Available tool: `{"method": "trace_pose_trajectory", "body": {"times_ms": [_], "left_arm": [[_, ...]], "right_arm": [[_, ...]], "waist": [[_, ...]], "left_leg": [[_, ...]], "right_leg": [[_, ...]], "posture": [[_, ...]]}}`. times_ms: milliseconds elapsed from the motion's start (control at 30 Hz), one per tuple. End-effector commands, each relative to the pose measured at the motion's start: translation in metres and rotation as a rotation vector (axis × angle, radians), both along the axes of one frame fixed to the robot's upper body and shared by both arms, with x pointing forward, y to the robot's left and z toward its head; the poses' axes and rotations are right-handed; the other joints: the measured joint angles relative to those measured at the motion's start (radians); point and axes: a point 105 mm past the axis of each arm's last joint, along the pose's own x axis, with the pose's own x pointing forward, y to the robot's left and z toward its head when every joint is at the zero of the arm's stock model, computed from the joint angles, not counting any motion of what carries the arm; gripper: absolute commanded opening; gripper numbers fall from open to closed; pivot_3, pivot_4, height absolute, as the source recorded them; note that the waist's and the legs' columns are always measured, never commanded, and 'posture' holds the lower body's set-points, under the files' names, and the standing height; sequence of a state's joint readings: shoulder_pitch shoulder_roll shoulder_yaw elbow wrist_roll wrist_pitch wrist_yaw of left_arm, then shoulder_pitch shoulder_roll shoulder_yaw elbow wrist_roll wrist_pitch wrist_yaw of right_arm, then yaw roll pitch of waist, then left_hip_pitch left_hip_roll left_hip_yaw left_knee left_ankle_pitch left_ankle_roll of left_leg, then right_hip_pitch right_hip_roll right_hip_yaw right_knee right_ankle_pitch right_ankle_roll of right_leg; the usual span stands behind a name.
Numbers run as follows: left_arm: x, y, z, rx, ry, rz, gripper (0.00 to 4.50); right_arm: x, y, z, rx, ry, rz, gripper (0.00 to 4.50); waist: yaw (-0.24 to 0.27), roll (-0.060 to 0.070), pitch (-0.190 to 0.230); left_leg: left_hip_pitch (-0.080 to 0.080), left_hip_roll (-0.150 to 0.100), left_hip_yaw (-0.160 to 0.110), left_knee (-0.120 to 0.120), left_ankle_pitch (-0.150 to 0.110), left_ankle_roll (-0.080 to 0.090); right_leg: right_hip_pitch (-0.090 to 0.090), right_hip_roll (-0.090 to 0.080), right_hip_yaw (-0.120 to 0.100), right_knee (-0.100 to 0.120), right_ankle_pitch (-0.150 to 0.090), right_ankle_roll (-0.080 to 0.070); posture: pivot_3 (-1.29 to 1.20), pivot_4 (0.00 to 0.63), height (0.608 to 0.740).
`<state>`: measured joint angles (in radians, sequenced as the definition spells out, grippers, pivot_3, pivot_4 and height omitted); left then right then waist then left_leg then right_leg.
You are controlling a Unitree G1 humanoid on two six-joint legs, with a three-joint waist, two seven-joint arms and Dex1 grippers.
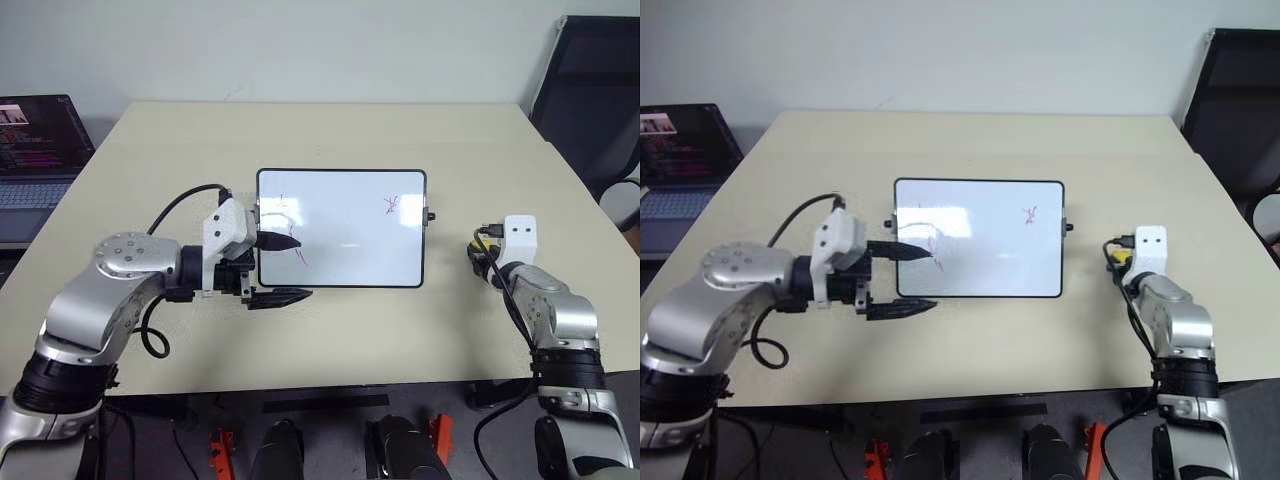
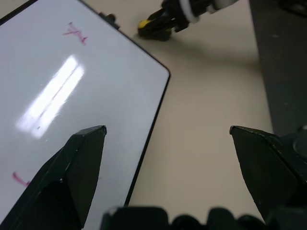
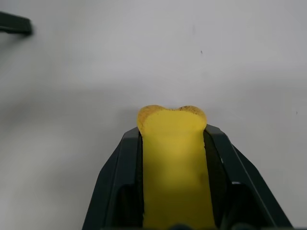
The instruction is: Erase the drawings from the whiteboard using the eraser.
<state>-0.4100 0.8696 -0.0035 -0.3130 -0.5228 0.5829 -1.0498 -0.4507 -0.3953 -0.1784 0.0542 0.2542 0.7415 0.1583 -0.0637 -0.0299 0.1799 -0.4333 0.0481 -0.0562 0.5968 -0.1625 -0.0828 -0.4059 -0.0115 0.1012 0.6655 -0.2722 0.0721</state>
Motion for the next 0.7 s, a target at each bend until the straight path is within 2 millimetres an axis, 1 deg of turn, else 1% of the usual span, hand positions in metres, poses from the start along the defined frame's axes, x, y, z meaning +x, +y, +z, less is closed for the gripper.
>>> {"method": "trace_pose_trajectory", "body": {"times_ms": [33, 100, 200, 267, 367, 400, 467, 533, 600, 700], "left_arm": [[0.001, -0.001, 0.009, -0.023, -0.062, 0.078, 4.50], [0.001, -0.002, 0.009, -0.039, -0.060, 0.102, 4.50], [0.005, 0.000, 0.012, -0.064, -0.068, 0.138, 4.50], [0.007, 0.001, 0.014, -0.070, -0.071, 0.149, 4.50], [0.010, 0.001, 0.015, -0.063, -0.079, 0.150, 4.50], [0.011, 0.001, 0.015, -0.063, -0.080, 0.149, 4.50], [0.012, 0.001, 0.015, -0.062, -0.083, 0.147, 4.50], [0.012, 0.001, 0.015, -0.062, -0.084, 0.145, 4.50], [0.012, 0.000, 0.015, -0.062, -0.084, 0.144, 4.50], [0.010, 0.000, 0.014, -0.062, -0.083, 0.145, 4.50]], "right_arm": [[-0.011, 0.038, 0.051, -0.052, -0.209, 0.195, 1.27], [-0.021, 0.061, 0.067, -0.062, -0.282, 0.291, 1.27], [-0.025, 0.083, 0.086, -0.027, -0.352, 0.349, 1.27], [-0.023, 0.093, 0.095, -0.007, -0.371, 0.370, 1.27], [-0.012, 0.115, 0.106, -0.056, -0.400, 0.415, 1.27], [-0.009, 0.118, 0.106, -0.077, -0.400, 0.416, 1.27], [0.001, 0.124, 0.105, -0.170, -0.400, 0.423, 1.27], [0.008, 0.130, 0.105, -0.215, -0.403, 0.428, 1.27], [0.012, 0.135, 0.104, -0.239, -0.399, 0.440, 1.27], [0.014, 0.140, 0.094, -0.291, -0.365, 0.473, 1.27]], "waist": [[0.000, 0.000, 0.000], [0.000, 0.000, 0.000], [0.000, 0.000, 0.000], [0.001, 0.000, 0.000], [0.000, 0.000, 0.000], [0.000, 0.000, 0.000], [0.001, 0.000, 0.000], [0.002, 0.000, 0.000], [0.006, 0.000, 0.000], [0.006, 0.000, 0.000]], "left_leg": [[0.000, 0.000, 0.000, 0.000, 0.000, 0.000], [0.000, 0.000, 0.000, 0.000, 0.000, 0.000], [0.000, 0.000, -0.001, 0.000, 0.000, 0.000], [0.000, 0.000, -0.001, 0.001, 0.000, 0.000], [0.000, 0.000, 0.000, 0.003, 0.000, 0.000], [0.001, 0.000, 0.000, 0.003, 0.000, 0.000], [0.001, 0.000, -0.001, 0.003, 0.000, 0.000], [0.000, 0.000, 0.000, 0.003, 0.000, 0.000], [0.000, 0.000, 0.000, 0.002, 0.000, 0.000], [0.000, 0.000, 0.000, 0.001, 0.000, 0.000]], "right_leg": [[0.000, 0.000, 0.000, 0.000, 0.000, 0.000], [0.000, 0.000, 0.000, 0.000, 0.000, 0.000], [0.000, 0.000, 0.000, 0.000, 0.000, 0.000], [0.000, 0.000, 0.000, 0.001, 0.000, 0.000], [0.001, 0.000, 0.000, 0.002, 0.000, 0.000], [0.001, 0.000, 0.000, 0.002, 0.000, 0.000], [0.001, 0.000, 0.000, 0.002, 0.000, 0.000], [0.001, 0.000, 0.000, 0.001, 0.001, 0.000], [0.001, 0.000, 0.000, 0.001, 0.001, 0.000], [0.000, 0.000, 0.000, 0.000, 0.001, 0.000]], "posture": [[0.00, 0.150, 0.740], [0.00, 0.150, 0.740], [0.00, 0.150, 0.740], [0.00, 0.150, 0.740], [0.00, 0.150, 0.740], [0.00, 0.150, 0.740], [0.00, 0.150, 0.740], [0.00, 0.150, 0.740], [0.00, 0.150, 0.740], [0.00, 0.150, 0.740]]}}
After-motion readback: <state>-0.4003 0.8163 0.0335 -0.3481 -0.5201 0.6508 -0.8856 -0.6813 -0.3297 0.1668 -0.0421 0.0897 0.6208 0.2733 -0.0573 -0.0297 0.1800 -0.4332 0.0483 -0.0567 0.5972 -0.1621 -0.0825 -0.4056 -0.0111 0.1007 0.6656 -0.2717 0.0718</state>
